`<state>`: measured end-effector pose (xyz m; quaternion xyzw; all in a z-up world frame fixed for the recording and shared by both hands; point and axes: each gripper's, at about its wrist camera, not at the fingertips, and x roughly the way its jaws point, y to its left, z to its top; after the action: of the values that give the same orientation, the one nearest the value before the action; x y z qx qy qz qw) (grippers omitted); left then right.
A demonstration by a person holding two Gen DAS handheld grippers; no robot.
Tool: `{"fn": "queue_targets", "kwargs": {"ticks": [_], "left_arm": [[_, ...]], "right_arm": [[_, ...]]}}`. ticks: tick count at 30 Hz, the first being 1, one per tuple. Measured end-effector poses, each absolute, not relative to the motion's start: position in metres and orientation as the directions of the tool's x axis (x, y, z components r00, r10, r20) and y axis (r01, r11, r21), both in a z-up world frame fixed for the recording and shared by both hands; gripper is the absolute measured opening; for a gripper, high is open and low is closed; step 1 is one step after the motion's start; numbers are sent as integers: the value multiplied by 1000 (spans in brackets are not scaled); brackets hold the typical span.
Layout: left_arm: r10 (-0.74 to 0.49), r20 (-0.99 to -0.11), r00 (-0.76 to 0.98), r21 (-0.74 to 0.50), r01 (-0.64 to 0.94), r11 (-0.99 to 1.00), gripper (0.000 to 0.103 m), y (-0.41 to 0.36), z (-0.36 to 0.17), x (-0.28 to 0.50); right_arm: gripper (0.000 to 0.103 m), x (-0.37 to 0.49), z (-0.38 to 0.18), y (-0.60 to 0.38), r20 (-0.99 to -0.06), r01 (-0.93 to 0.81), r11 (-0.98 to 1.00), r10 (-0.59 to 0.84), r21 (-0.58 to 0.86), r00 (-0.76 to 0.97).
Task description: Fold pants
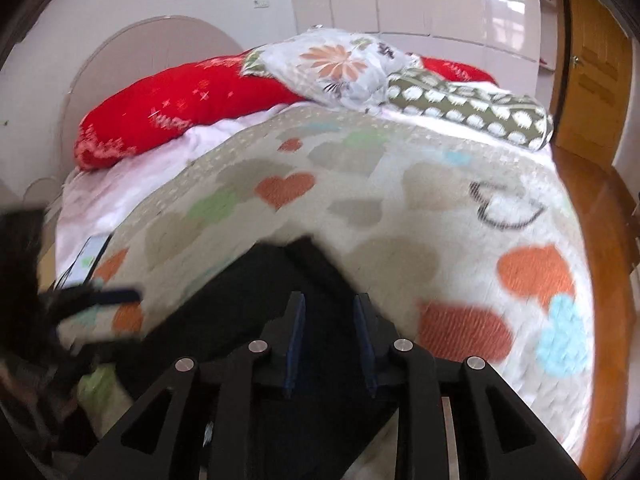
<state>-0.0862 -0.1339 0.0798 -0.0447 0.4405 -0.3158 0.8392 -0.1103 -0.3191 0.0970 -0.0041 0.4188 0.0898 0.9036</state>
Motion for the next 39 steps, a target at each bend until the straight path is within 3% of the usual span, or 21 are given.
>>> {"fn": "queue_targets", "kwargs": {"ticks": [5, 11, 22, 28, 39], "left_arm": [[-534, -752, 387, -303, 517, 801, 90, -158, 65, -88], [-480, -789, 384, -264, 494, 828, 90, -168, 50, -86], [-460, -784, 417, -227, 498, 837, 90, -167, 58, -90], [-461, -771, 439, -221, 495, 841, 90, -165, 68, -92], [-459, -766, 451, -213, 496, 842, 90, -173, 74, -99]], "right_arm": [[26, -119, 61, -309, -802, -144, 990, 82, -5, 592], [26, -110, 48, -326, -762, -68, 998, 42, -2, 646], [30, -120, 66, -337, -743, 3, 997, 57, 79, 667], [38, -146, 86, -329, -719, -21, 994, 91, 106, 689], [39, -143, 60, -318, -762, -34, 995, 91, 90, 641]]}}
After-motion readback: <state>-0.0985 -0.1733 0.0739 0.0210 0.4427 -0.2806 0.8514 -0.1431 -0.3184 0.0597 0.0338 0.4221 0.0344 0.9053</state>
